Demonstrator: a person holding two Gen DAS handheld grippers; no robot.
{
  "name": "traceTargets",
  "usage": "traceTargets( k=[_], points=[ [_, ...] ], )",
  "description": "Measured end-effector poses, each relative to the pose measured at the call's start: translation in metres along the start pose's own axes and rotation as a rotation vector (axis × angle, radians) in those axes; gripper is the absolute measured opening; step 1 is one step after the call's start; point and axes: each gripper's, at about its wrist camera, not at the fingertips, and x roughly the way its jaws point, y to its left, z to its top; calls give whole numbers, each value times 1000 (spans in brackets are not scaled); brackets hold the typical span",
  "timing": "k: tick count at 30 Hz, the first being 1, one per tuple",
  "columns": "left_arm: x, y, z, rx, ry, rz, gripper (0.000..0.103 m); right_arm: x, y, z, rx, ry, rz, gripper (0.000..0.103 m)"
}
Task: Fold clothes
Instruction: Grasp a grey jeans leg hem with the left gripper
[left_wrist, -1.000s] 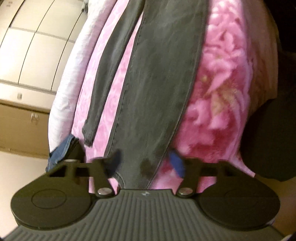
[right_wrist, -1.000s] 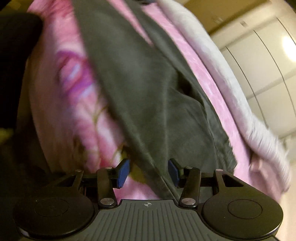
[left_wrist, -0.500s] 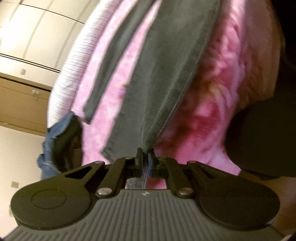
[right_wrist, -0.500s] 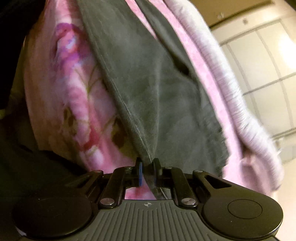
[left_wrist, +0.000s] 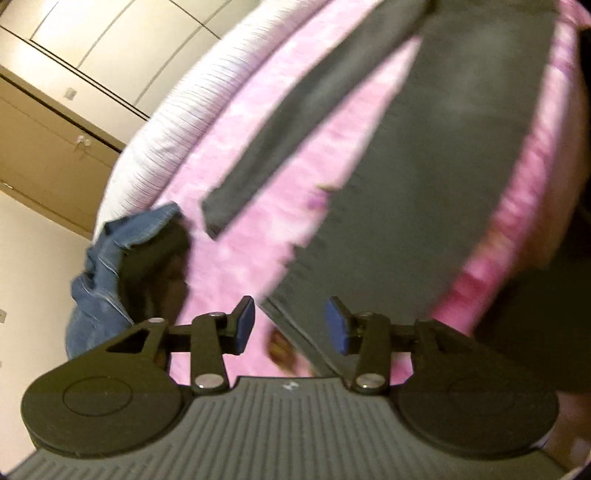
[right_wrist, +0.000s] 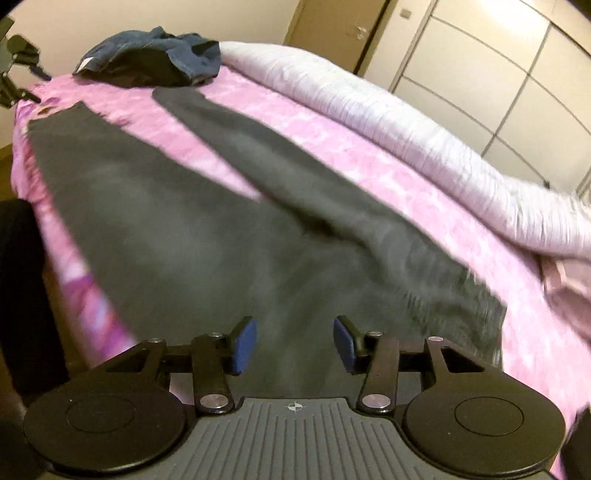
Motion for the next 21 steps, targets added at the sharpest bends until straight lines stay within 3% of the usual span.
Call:
traceTargets(
  k=[2, 5, 10, 14, 21],
  points=[
    [29, 26, 20, -38, -18, 16, 50, 13, -14, 16, -28, 3, -7, 48],
    [87, 67, 50, -118, -26, 14, 53, 46, -41, 41, -23, 28, -5, 49],
    [206, 132, 86, -302, 46, -28, 54, 110, -97, 64, 19, 88, -40, 50],
    [285, 174, 96, -467, 92, -107, 54, 150, -141, 70, 25, 124, -70, 51],
    [365, 197, 97, -580, 169, -182, 54, 215, -201, 82, -22, 170, -67, 56]
  ],
)
